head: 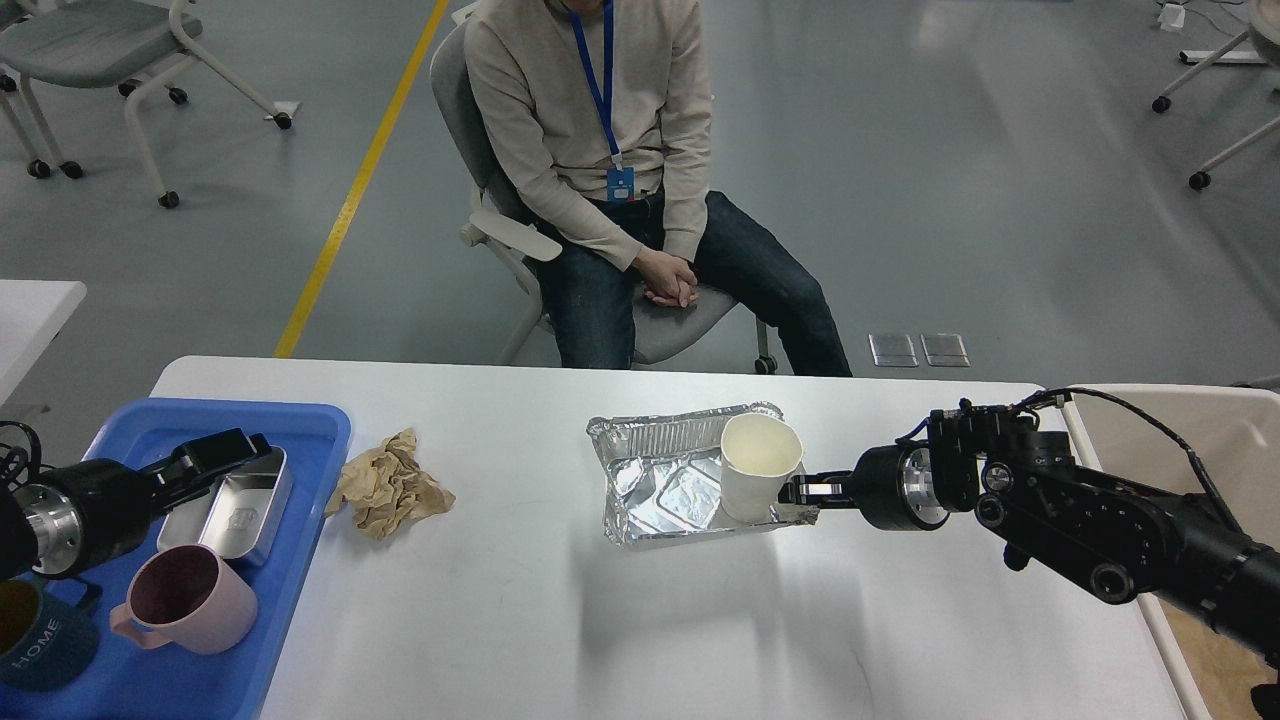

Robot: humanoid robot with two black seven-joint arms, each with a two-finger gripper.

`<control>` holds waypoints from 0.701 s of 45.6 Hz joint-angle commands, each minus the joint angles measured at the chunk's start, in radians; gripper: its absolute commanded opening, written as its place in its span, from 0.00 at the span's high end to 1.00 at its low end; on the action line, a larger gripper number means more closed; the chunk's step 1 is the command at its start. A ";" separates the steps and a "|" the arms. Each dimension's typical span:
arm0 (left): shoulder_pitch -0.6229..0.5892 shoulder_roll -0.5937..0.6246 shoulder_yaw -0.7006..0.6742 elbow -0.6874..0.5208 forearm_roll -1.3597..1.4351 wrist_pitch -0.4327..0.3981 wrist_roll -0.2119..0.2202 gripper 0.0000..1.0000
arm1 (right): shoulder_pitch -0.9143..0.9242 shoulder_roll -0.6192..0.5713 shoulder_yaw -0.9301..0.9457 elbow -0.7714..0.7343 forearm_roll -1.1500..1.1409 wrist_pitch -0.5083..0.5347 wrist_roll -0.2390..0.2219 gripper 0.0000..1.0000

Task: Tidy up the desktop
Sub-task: 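Lower the left gripper toward the crumpled brown paper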

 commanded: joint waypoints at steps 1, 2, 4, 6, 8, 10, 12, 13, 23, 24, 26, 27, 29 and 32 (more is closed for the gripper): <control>0.008 -0.068 -0.002 0.072 -0.020 0.002 -0.001 0.14 | 0.000 -0.001 0.000 0.001 0.000 0.000 0.000 1.00; 0.010 -0.078 -0.002 0.085 -0.020 0.002 -0.001 0.14 | 0.000 -0.001 0.000 0.000 0.000 0.000 0.000 1.00; 0.010 -0.101 0.000 0.109 -0.020 0.002 0.000 0.14 | -0.002 -0.001 0.000 0.000 0.000 0.000 0.000 1.00; 0.010 -0.127 0.003 0.138 -0.020 0.002 0.000 0.14 | -0.002 0.000 0.000 0.001 0.000 0.000 0.000 1.00; 0.008 -0.155 0.006 0.164 -0.020 0.002 0.002 0.14 | -0.002 0.000 0.000 0.000 -0.001 0.000 0.000 1.00; 0.010 -0.184 0.006 0.195 -0.017 0.002 0.000 0.14 | -0.002 0.000 0.000 0.000 -0.002 0.000 0.000 1.00; 0.013 -0.213 0.007 0.226 -0.017 0.002 0.002 0.14 | -0.006 0.000 0.000 0.000 -0.002 0.000 0.000 1.00; 0.016 -0.229 0.007 0.242 -0.017 0.001 0.002 0.14 | -0.008 0.000 0.000 0.000 -0.002 0.000 0.000 1.00; 0.031 -0.379 0.040 0.368 -0.004 -0.005 0.002 0.14 | -0.008 -0.001 0.000 0.004 -0.002 0.000 0.000 1.00; 0.025 -0.388 0.053 0.378 -0.001 -0.005 0.002 0.14 | -0.008 -0.001 0.000 0.004 -0.002 0.000 0.000 1.00; 0.017 -0.405 0.079 0.399 0.000 -0.005 0.002 0.14 | -0.008 -0.001 0.000 0.004 -0.002 0.000 0.000 1.00; 0.014 -0.414 0.090 0.414 0.001 -0.005 0.002 0.14 | -0.008 -0.001 0.000 0.004 0.000 0.000 0.000 1.00; 0.010 -0.434 0.098 0.439 0.001 -0.005 0.002 0.14 | -0.008 -0.001 0.000 0.004 -0.002 0.000 0.000 1.00; 0.004 -0.468 0.107 0.465 0.001 -0.005 0.002 0.14 | -0.009 -0.001 0.000 0.004 0.000 0.000 0.000 1.00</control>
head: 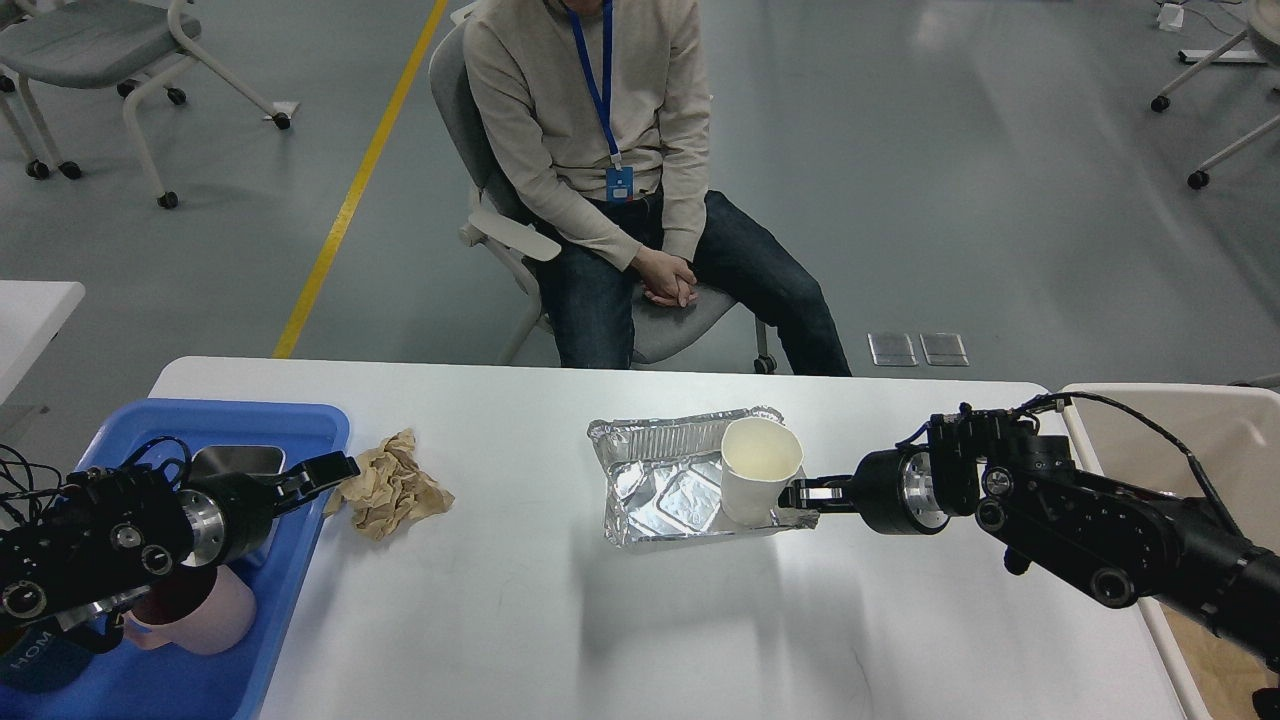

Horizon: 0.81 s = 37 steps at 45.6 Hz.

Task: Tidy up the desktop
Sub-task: 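Lower the left gripper toward the crumpled brown paper, then grasp the crumpled brown paper with the left gripper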

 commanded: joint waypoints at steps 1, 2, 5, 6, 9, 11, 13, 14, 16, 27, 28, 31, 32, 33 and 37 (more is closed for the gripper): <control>-0.012 -0.063 0.028 0.056 0.001 0.000 -0.001 0.14 | -0.001 -0.001 0.000 0.002 0.000 0.000 0.000 1.00; -0.014 -0.070 0.033 0.061 0.001 0.000 -0.001 0.14 | -0.005 -0.001 0.000 0.002 0.000 0.000 0.000 1.00; -0.017 -0.078 0.036 0.070 0.001 0.000 -0.001 0.14 | -0.006 -0.004 0.000 0.003 0.001 0.000 0.000 1.00; -0.020 -0.079 0.036 0.071 0.001 0.000 -0.001 0.14 | -0.006 -0.005 0.000 0.003 0.000 0.000 0.000 1.00; -0.024 -0.079 0.035 0.076 0.001 0.000 -0.001 0.14 | -0.006 -0.005 0.000 0.003 0.000 0.000 0.000 1.00; -0.029 -0.081 0.035 0.078 0.001 0.000 -0.001 0.14 | -0.006 -0.003 0.000 0.003 0.001 0.000 0.000 1.00; -0.037 -0.084 0.038 0.079 0.001 0.000 -0.001 0.14 | -0.006 -0.001 0.000 0.003 0.000 0.000 0.000 1.00; -0.040 -0.089 0.039 0.081 0.001 0.000 0.001 0.14 | -0.006 -0.001 0.000 0.003 0.001 0.000 0.000 1.00; -0.044 -0.104 0.050 0.088 0.001 0.000 0.001 0.14 | -0.006 0.000 0.000 0.003 0.001 0.000 0.000 1.00; -0.064 -0.184 0.143 0.165 0.001 -0.002 0.001 0.14 | -0.006 -0.001 0.000 0.003 0.000 0.000 0.000 1.00; -0.064 -0.191 0.145 0.171 0.001 -0.003 0.001 0.14 | -0.006 -0.001 0.000 0.003 0.001 0.000 0.000 1.00; -0.064 -0.208 0.150 0.185 0.001 -0.006 -0.001 0.14 | -0.006 -0.003 0.000 0.003 0.000 0.000 0.000 1.00; -0.064 -0.213 0.151 0.189 0.001 -0.008 -0.001 0.14 | -0.006 -0.003 0.000 0.003 0.001 0.000 0.000 1.00; -0.064 -0.217 0.151 0.193 0.001 -0.010 -0.001 0.14 | -0.006 -0.003 0.002 0.003 0.001 0.000 0.000 1.00; -0.066 -0.231 0.151 0.203 0.001 -0.011 -0.001 0.14 | -0.006 -0.005 0.002 0.003 0.001 0.000 0.000 1.00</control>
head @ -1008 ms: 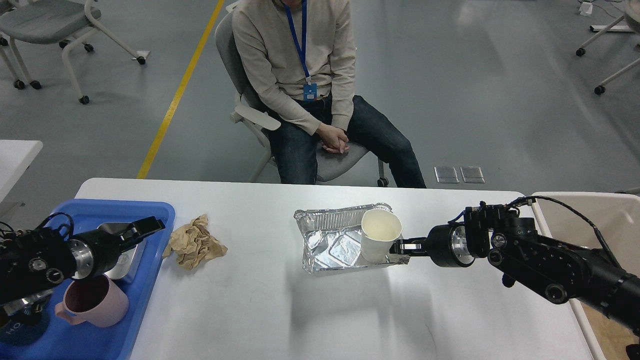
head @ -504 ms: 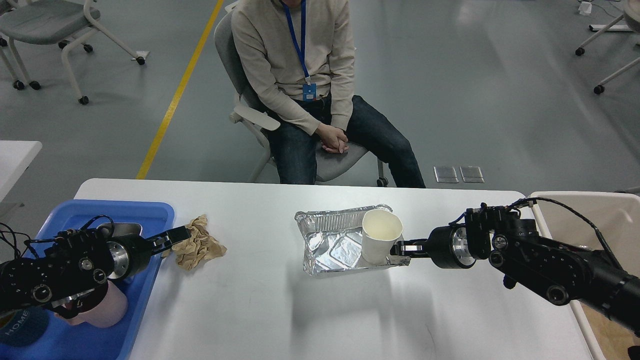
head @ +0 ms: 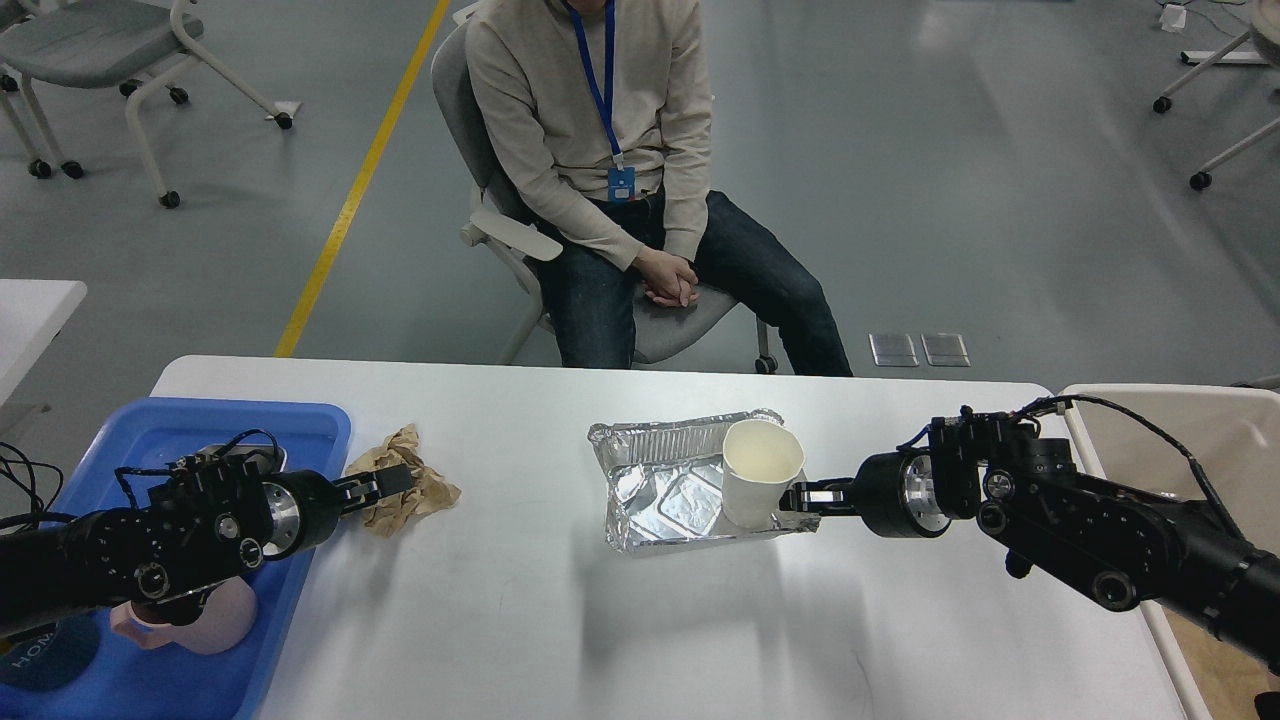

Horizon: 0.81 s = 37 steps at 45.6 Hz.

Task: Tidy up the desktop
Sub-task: 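Grasp the crumpled brown paper with the left gripper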

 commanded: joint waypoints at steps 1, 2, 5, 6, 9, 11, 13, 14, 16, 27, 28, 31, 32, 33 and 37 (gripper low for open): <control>-0.002 -0.023 0.002 0.019 0.000 -0.002 -0.001 0.14 | 0.000 -0.002 0.002 0.001 0.001 0.000 0.000 1.00; -0.002 -0.024 0.002 0.024 0.000 -0.002 -0.001 0.14 | 0.000 -0.002 0.002 0.001 0.001 0.000 0.000 1.00; -0.002 -0.027 0.002 0.022 0.000 -0.003 -0.001 0.15 | 0.000 -0.002 0.002 0.001 0.001 0.000 0.000 1.00; -0.003 -0.027 0.004 0.022 0.001 -0.003 -0.001 0.17 | 0.000 -0.003 0.002 0.001 0.001 0.000 0.000 1.00; -0.005 -0.027 0.004 0.019 0.001 -0.003 -0.001 0.20 | 0.000 -0.003 0.002 0.000 0.001 0.000 0.000 1.00; -0.005 -0.026 0.008 0.019 0.001 -0.003 -0.001 0.24 | 0.000 -0.003 0.002 0.000 0.000 0.000 0.000 1.00; -0.006 -0.026 0.020 0.019 0.001 -0.003 -0.001 0.28 | 0.000 -0.003 0.002 0.000 0.001 0.000 0.000 1.00; -0.006 -0.024 0.025 0.017 0.001 -0.003 -0.003 0.30 | -0.001 -0.002 0.002 0.000 0.000 -0.002 0.000 1.00; -0.006 -0.023 0.031 0.017 0.001 -0.002 -0.004 0.36 | -0.001 -0.003 0.002 0.000 0.001 -0.002 0.000 1.00; -0.005 -0.015 0.057 0.014 0.000 -0.003 -0.021 0.90 | -0.001 -0.002 0.002 0.000 0.001 -0.002 0.000 1.00; -0.005 -0.015 0.057 0.014 0.000 -0.003 -0.024 0.92 | -0.001 -0.002 0.002 0.000 0.001 -0.002 0.000 1.00; -0.005 -0.015 0.059 0.014 0.000 -0.002 -0.047 0.99 | -0.001 0.002 0.002 0.000 0.001 -0.002 0.000 1.00; -0.005 -0.013 0.059 0.014 0.000 -0.002 -0.053 0.99 | -0.001 0.002 0.002 0.000 0.000 -0.002 0.000 1.00; -0.005 -0.013 0.059 0.014 -0.002 -0.002 -0.058 1.00 | -0.001 0.002 0.002 0.000 0.000 -0.002 0.000 1.00; -0.005 -0.012 0.057 0.014 -0.002 0.000 -0.069 1.00 | -0.001 0.002 0.002 0.000 0.000 -0.002 0.000 1.00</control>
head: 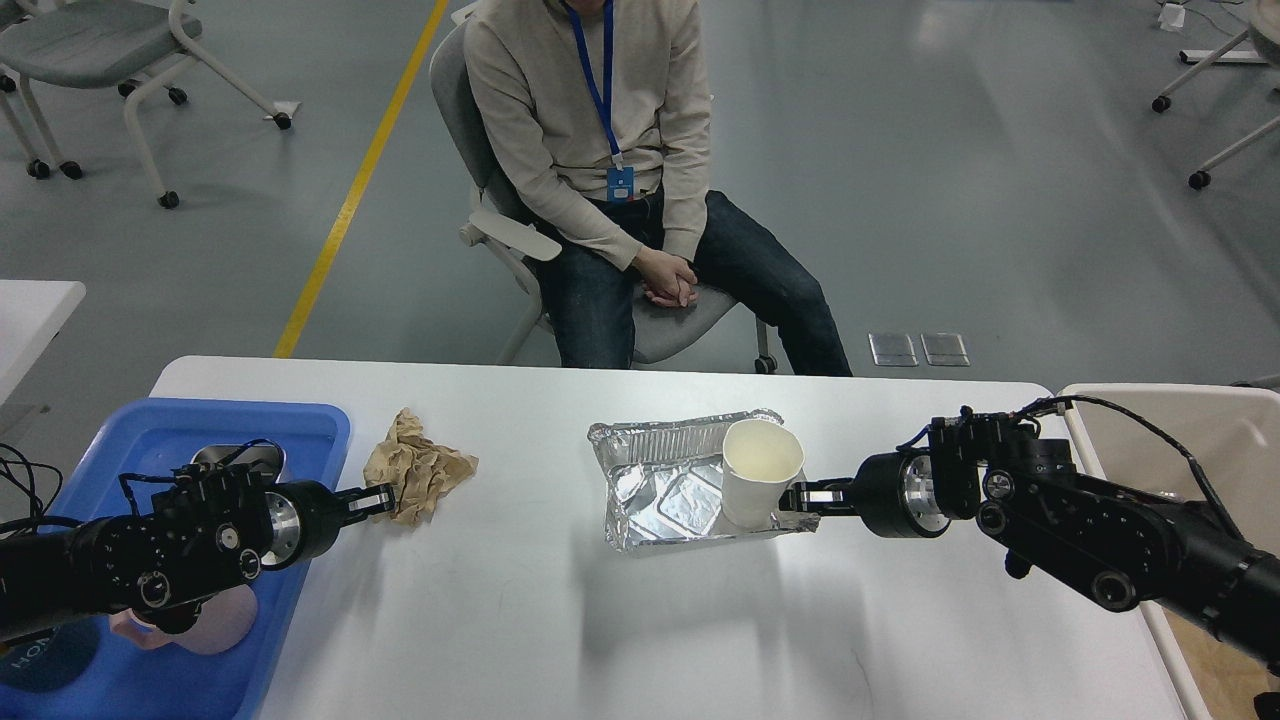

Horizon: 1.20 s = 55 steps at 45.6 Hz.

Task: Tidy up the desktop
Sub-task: 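Grasp the crumpled brown paper with the left gripper, then lift the brown paper and carry it over the foil tray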

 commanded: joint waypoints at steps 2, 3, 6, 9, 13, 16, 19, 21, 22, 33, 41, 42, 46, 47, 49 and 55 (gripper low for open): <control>-0.004 0.007 -0.001 -0.003 0.001 0.002 -0.024 1.00 | 0.000 -0.001 0.000 0.000 0.001 0.000 0.000 1.00; -0.006 0.010 -0.001 -0.003 0.001 0.002 -0.027 1.00 | 0.000 -0.001 0.000 0.000 0.001 0.000 0.000 1.00; -0.015 0.027 -0.001 -0.014 0.001 0.001 -0.033 1.00 | 0.001 -0.001 0.000 0.000 0.001 0.000 0.000 1.00; -0.035 0.056 -0.001 -0.035 0.001 -0.010 -0.033 1.00 | 0.001 -0.001 0.000 0.000 -0.001 0.000 0.000 1.00; -0.081 0.120 -0.001 -0.104 0.002 -0.030 -0.038 1.00 | 0.001 -0.001 0.000 0.000 0.001 0.000 0.000 1.00; -0.118 0.181 0.000 -0.166 0.002 -0.038 -0.041 1.00 | 0.001 -0.001 0.000 0.000 0.001 0.000 0.000 1.00; -0.153 0.237 0.005 -0.221 0.010 -0.038 -0.041 1.00 | 0.001 0.000 0.000 0.000 -0.001 0.000 0.000 1.00; -0.176 0.281 0.008 -0.255 0.021 -0.038 -0.039 1.00 | 0.001 0.000 0.000 0.000 -0.001 0.000 0.000 1.00; -0.187 0.304 0.006 -0.273 0.025 -0.038 -0.041 1.00 | 0.001 0.000 0.000 0.000 -0.001 0.000 0.000 1.00; -0.294 0.559 0.003 -0.529 0.080 -0.041 -0.049 1.00 | 0.005 0.003 -0.002 0.000 -0.001 0.000 0.000 1.00; -0.345 0.732 -0.006 -0.701 0.165 -0.082 -0.050 1.00 | 0.006 0.007 -0.003 0.000 -0.001 0.000 0.000 1.00; -0.353 0.752 -0.009 -0.713 0.174 -0.099 -0.053 1.00 | 0.006 0.007 -0.003 0.000 -0.001 0.002 0.000 1.00; -0.385 0.810 -0.036 -0.752 0.196 -0.170 -0.068 1.00 | 0.006 0.007 -0.005 0.000 -0.001 0.000 0.000 1.00; -0.391 0.817 -0.046 -0.756 0.196 -0.183 -0.072 1.00 | 0.006 0.007 -0.005 0.000 -0.001 0.000 0.000 1.00; -0.402 0.824 -0.067 -0.765 0.197 -0.209 -0.076 1.00 | 0.006 0.007 -0.005 0.000 -0.001 0.002 0.000 1.00; -0.417 0.807 -0.161 -0.775 0.197 -0.285 -0.078 1.00 | 0.008 0.007 -0.006 0.000 -0.001 0.002 0.000 1.00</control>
